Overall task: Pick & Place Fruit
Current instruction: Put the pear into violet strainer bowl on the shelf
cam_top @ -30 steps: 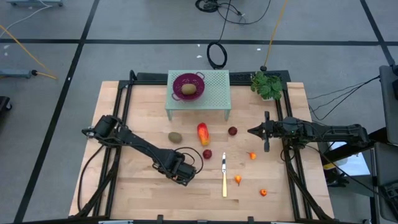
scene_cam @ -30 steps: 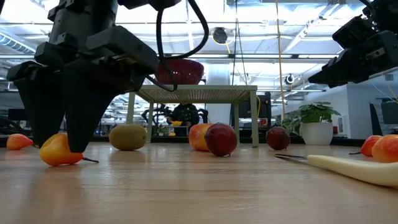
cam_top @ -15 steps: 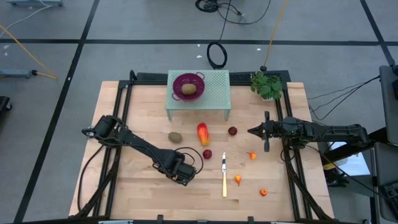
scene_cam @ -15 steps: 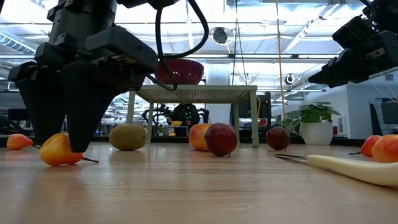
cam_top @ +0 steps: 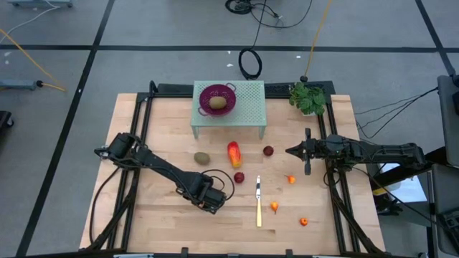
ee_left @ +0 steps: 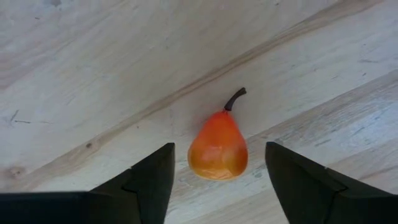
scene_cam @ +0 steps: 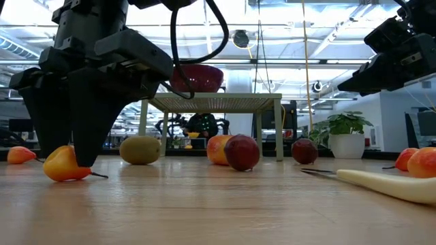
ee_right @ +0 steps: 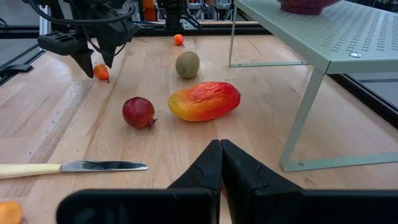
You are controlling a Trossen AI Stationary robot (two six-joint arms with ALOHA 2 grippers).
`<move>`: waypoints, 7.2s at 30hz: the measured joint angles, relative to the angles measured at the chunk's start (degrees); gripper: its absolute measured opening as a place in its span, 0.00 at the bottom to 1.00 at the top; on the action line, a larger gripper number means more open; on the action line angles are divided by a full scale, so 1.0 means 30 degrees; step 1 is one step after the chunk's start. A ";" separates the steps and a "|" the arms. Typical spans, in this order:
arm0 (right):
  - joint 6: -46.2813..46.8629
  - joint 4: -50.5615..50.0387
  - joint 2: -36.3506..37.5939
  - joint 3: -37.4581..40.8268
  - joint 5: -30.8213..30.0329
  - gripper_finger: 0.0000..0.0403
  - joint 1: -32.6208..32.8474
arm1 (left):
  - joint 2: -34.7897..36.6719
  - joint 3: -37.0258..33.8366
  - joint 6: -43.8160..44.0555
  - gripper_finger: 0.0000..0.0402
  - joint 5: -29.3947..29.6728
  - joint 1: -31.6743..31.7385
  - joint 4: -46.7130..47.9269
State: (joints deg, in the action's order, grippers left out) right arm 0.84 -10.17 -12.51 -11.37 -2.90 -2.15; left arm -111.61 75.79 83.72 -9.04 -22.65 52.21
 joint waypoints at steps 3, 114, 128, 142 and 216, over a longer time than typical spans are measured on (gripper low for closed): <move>0.0000 0.0007 0.0007 0.0004 0.0000 0.01 0.0001 | 0.0000 0.0000 0.0000 0.52 0.0000 0.0000 0.0000; 0.0000 0.0006 0.0007 -0.0003 0.0000 0.01 0.0000 | 1.0870 0.1093 -2.2852 0.27 0.8726 0.2255 -1.5904; -0.0007 0.0004 0.0007 0.0002 -0.0007 0.01 -0.0007 | 1.0870 0.1078 -2.7329 0.27 0.5406 0.2674 -1.9860; -0.0007 0.0006 0.0007 -0.0003 -0.0007 0.01 0.0001 | 1.0870 0.1078 -2.7934 0.27 0.3526 0.2674 -2.1230; -0.0007 -0.0004 0.0000 -0.0003 -0.0037 0.01 0.0001 | 1.0870 0.1078 -1.8535 0.27 1.2700 1.2117 -0.5138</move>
State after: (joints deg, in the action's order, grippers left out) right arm 0.82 -10.19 -12.51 -11.38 -3.01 -2.15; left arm -79.00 79.02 28.12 29.06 13.70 36.79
